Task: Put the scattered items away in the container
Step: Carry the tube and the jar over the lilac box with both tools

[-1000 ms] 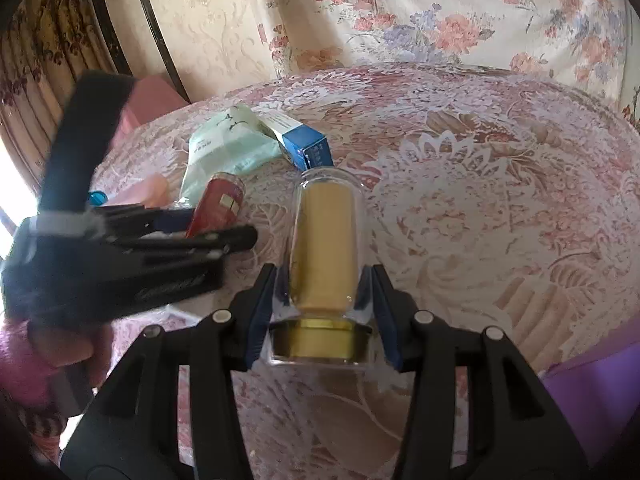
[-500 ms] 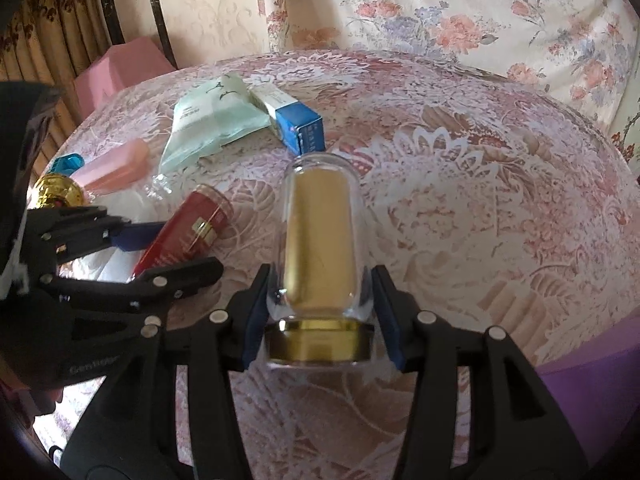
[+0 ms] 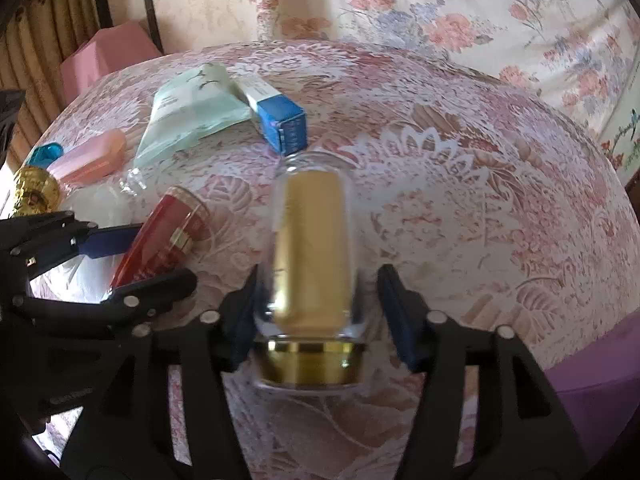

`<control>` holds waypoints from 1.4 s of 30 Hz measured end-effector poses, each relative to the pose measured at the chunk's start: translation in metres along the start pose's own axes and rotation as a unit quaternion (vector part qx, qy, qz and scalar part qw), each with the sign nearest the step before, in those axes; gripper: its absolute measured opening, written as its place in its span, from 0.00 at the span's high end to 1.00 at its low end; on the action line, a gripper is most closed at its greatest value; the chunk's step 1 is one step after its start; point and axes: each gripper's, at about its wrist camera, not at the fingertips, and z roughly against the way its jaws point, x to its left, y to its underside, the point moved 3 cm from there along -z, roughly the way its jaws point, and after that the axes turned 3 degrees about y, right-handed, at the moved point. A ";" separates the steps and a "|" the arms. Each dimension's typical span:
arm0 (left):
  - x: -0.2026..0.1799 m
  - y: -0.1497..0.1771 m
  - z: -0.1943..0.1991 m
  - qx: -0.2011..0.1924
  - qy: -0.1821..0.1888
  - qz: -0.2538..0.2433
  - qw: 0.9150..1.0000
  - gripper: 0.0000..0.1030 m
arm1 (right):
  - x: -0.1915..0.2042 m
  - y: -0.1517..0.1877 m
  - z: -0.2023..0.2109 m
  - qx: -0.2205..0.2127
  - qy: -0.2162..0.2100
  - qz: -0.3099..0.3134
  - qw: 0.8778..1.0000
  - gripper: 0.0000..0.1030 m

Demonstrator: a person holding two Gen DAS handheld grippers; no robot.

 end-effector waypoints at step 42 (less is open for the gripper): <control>-0.059 0.097 0.165 -0.100 0.045 0.008 0.994 0.64 | 0.029 0.082 0.189 -0.120 -0.018 -0.007 0.993 0.53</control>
